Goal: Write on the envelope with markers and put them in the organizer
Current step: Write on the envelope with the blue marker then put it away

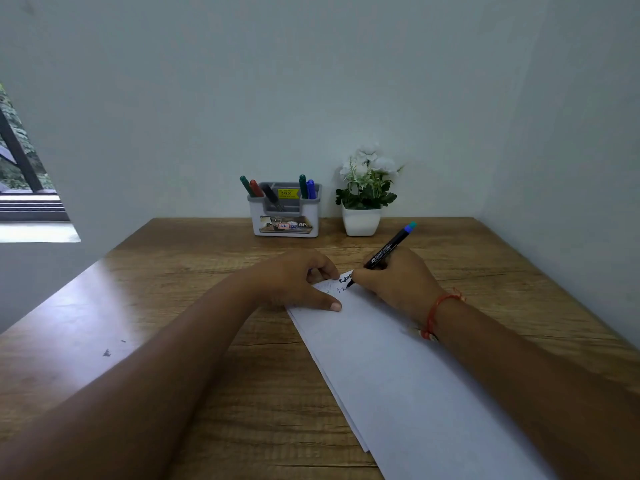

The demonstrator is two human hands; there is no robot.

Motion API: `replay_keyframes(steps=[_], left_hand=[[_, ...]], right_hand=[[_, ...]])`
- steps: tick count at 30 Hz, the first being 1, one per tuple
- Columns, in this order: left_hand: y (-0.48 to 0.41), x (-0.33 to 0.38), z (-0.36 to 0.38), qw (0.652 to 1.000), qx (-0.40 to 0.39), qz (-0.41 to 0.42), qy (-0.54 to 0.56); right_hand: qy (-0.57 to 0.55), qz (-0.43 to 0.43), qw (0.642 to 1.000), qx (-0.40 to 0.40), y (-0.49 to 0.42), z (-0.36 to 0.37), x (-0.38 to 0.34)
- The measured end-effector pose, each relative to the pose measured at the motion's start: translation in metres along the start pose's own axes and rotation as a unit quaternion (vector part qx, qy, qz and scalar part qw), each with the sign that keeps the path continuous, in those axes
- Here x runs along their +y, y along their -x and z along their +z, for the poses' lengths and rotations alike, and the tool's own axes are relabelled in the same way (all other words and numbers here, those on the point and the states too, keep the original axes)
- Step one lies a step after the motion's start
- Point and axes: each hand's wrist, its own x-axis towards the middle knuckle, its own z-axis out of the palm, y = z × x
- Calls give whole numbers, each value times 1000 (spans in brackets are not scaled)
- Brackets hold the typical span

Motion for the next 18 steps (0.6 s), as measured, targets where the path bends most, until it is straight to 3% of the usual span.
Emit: replay_keyframes(steps=[18], left_hand=[[1, 2, 0, 1000, -8, -9, 2]], right_hand=[[-26, 26, 999, 18, -3, 0, 4]])
